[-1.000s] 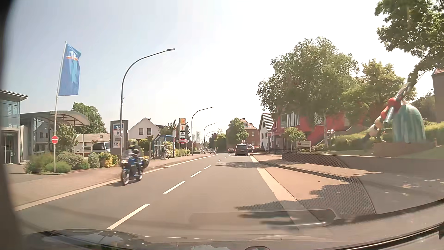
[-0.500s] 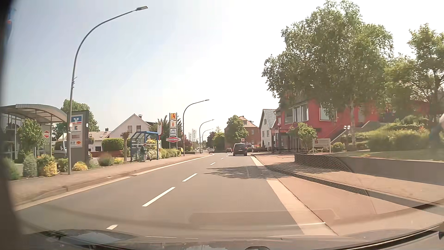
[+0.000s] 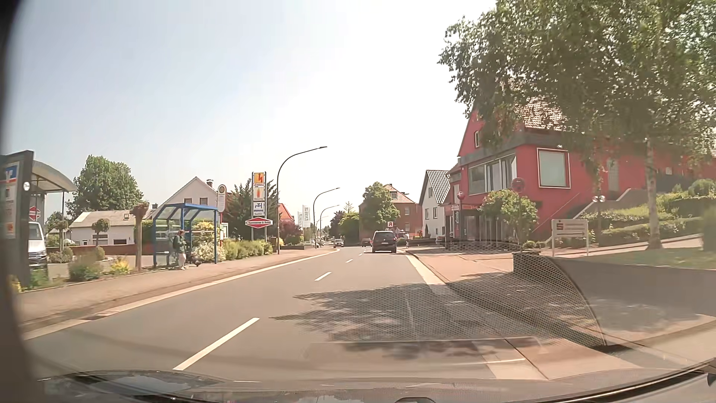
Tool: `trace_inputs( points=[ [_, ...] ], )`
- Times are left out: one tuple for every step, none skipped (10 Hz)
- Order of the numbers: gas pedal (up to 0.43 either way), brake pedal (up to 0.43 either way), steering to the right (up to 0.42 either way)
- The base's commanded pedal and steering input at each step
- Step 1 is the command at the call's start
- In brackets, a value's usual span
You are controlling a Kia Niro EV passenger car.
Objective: Follow the waypoints while adhering to traffic rules and regulations
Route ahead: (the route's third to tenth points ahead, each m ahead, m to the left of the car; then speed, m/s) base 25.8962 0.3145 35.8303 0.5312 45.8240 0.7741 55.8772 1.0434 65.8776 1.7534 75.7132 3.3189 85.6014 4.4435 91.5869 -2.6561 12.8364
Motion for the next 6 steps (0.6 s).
trace_inputs(
  points=[
    [0.067,0.0,0.003],
    [0.067,0.0,0.003],
    [0.067,0.0,0.003],
    [0.067,0.0,0.004],
    [0.067,0.0,0.003],
    [0.067,0.0,0.002]
  ],
)
